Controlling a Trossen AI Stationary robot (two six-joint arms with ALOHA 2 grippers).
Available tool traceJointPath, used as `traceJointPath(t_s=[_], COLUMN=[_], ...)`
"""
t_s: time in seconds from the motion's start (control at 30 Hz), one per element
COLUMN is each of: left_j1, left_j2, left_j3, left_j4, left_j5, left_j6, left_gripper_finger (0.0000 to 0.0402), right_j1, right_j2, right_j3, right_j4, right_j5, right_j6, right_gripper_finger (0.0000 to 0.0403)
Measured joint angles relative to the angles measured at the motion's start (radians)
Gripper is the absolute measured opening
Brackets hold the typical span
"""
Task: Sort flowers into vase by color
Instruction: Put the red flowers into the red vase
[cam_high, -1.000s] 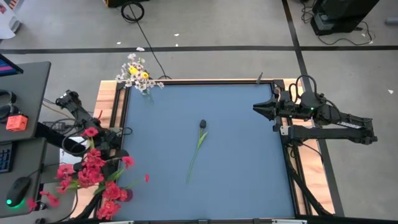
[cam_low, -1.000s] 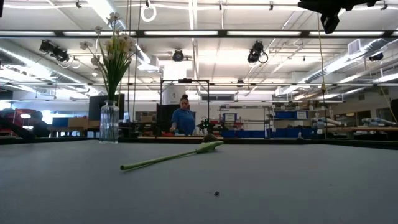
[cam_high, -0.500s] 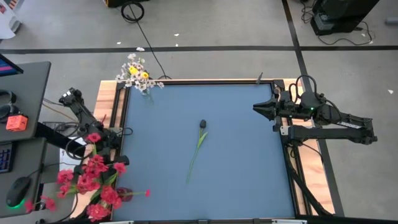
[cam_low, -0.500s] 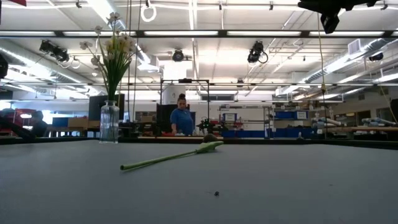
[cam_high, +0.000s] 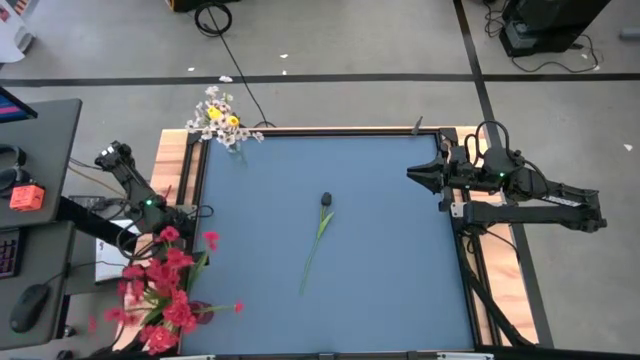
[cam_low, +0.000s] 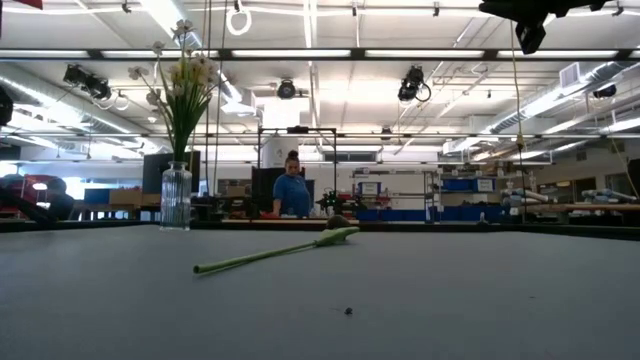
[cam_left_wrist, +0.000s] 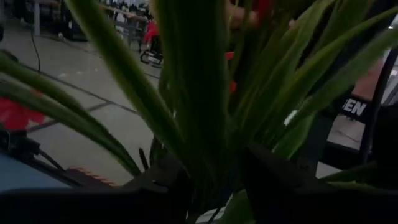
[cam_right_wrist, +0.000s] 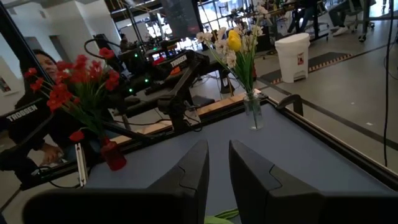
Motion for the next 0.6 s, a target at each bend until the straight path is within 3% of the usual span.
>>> traceJointPath(t_s=[0.6], left_j1=[0.001], left_j2=[0.023], left_j3=[0.187], left_j4=[-0.144], left_j5=[-0.001], left_j6=[-0.026], left_gripper_finger=[0.0188], right_j1=[0.000], right_j2=[0.000], right_j3=[0.000], right_j4=[0.000], right_j5=[0.000], right_j6=[0.000], right_gripper_finger=[0.0073])
